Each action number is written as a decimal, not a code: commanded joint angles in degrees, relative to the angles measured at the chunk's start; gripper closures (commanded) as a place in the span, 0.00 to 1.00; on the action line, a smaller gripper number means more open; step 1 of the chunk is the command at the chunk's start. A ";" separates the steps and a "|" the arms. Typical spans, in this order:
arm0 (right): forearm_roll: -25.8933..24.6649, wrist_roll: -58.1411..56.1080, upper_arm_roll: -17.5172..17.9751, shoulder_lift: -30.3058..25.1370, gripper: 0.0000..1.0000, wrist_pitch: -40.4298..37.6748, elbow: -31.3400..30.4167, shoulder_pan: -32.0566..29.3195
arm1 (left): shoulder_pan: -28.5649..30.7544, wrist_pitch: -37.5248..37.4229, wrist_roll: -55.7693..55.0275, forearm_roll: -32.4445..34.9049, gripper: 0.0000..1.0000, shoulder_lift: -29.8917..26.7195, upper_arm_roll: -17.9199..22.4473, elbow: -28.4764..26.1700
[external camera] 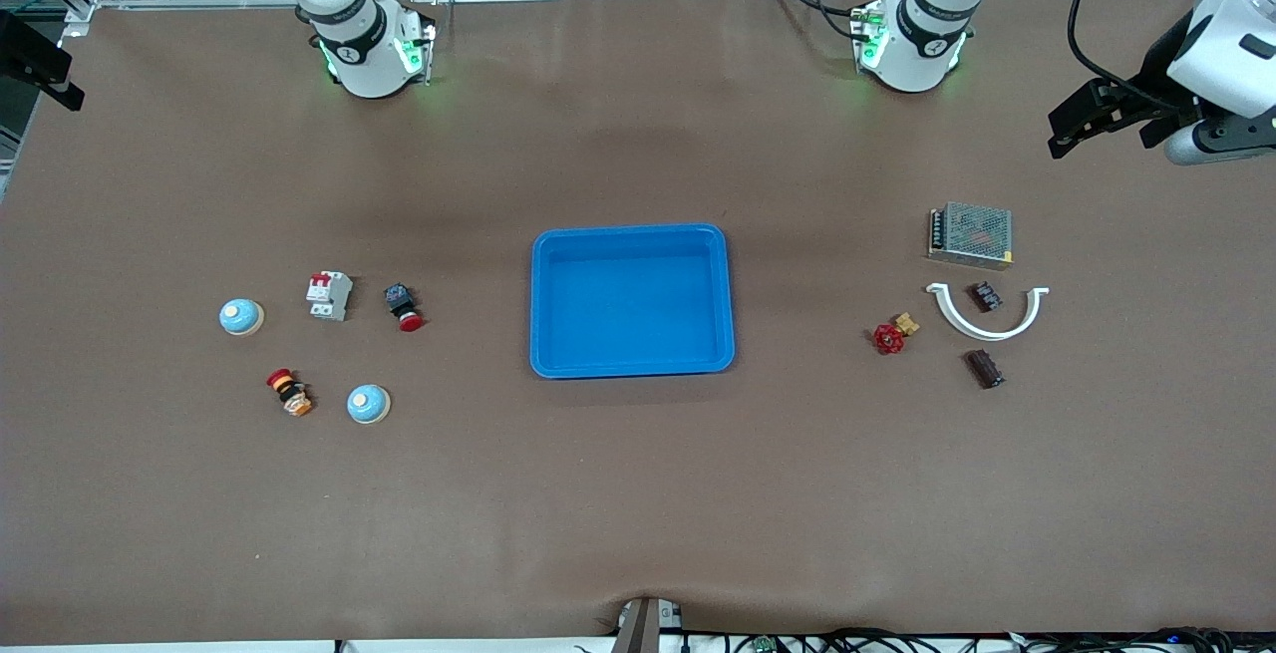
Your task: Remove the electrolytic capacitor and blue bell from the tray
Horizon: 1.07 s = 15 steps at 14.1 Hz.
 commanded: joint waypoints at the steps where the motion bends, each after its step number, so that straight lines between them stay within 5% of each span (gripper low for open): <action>1: 1.01 -0.55 0.86 -0.01 0.00 -0.91 0.91 -1.05 | 0.33 -0.24 0.82 -0.06 0.00 -0.50 0.01 -0.21; 7: 0.92 0.24 -0.46 -0.01 0.00 -0.83 0.91 1.67 | 0.33 -0.68 0.99 0.02 0.00 -0.94 0.01 -0.47; 10: 0.92 0.24 -5.81 0.08 0.00 -0.83 1.00 6.59 | 0.33 -0.68 1.08 0.02 0.00 -1.03 -0.08 -0.38; 15: 0.92 0.24 -5.65 -0.01 0.00 -0.65 1.00 6.43 | 0.42 -0.68 4.86 -0.06 0.00 -0.94 0.18 -0.21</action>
